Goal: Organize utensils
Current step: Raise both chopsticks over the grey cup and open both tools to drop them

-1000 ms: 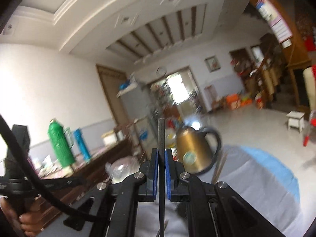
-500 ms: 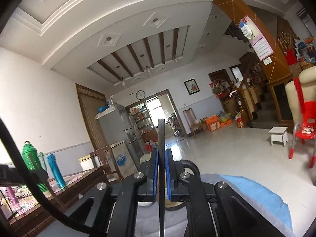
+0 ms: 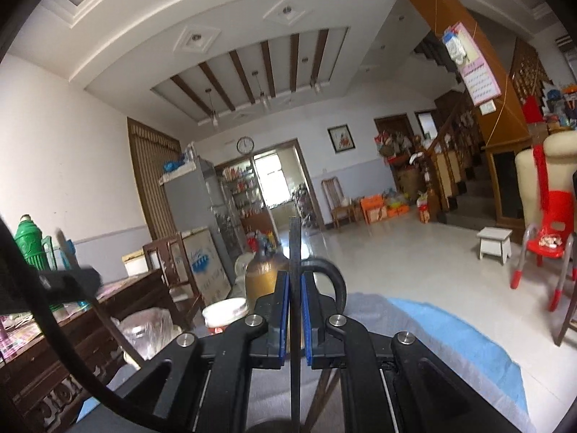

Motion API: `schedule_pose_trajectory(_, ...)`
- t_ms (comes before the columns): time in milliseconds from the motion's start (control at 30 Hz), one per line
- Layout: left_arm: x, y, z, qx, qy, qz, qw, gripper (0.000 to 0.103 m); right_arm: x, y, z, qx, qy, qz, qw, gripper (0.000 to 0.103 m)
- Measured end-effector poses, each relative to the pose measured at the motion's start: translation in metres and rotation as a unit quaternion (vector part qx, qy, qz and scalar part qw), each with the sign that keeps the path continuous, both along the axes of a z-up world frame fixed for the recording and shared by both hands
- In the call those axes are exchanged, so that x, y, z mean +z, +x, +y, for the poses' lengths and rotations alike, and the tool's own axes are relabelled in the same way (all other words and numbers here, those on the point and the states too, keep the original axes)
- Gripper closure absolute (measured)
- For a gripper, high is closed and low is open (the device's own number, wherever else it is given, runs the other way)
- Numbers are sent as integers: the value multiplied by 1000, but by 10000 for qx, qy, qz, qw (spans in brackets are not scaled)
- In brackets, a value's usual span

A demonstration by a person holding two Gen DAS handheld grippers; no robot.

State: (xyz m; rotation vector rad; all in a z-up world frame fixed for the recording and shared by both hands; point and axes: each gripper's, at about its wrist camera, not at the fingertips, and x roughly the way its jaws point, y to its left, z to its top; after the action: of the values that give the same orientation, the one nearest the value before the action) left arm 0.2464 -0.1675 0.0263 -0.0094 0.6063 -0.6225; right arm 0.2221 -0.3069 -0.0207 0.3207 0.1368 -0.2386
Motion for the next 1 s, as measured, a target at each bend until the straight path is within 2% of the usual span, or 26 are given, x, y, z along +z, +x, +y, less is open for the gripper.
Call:
schedule_pose_trajectory(200,-19,2,4,15,173,311,9994,98,-13,-14,-9,184,254,169,9994,96)
schedule_pose_trajectory(367,-19,-11,13,48,267,336,9991,95,-16,-24,-12,363,487,261,9978,93)
schedule_pose_trajectory(467,-14,-24,23,135,289,208,9993,73,-14,-27,-12,562,642,353,9957,92)
schedule_pose_trajectory(500,-13,-29,28,207,297,137,9993,58,-13,-29,-11,606,660,365,9953,92)
schedule_pose_trajectory(533,-11,-31,34,261,286,88,9992,49,-13,-31,-11,657,687,374,9948,91)
schedule_pose_trajectory(567,-8,-36,41,341,242,-7,9991,48,-11,-36,-11,728,754,359,9938,91)
schedule_pose_trajectory(633,-4,-49,58,503,254,-235,9981,45,-8,-45,-13,809,873,245,9926,86)
schedule_pose_trajectory(667,-3,-51,63,560,280,-283,9976,43,-5,-54,-13,825,929,134,9922,77)
schedule_pose_trajectory(700,-5,-55,72,669,313,-330,9967,38,-2,-62,-14,816,972,32,9919,62)
schedule_pose_trajectory(767,-10,-59,88,851,345,-330,9952,37,2,-79,-16,749,1055,-213,9914,35)
schedule_pose_trajectory(900,-35,-57,124,1173,407,-9,9923,37,5,-110,-16,562,1033,-480,9919,35)
schedule_pose_trajectory(1000,-65,-52,141,1234,589,382,9899,37,-5,-122,-12,691,1027,-308,9918,36)
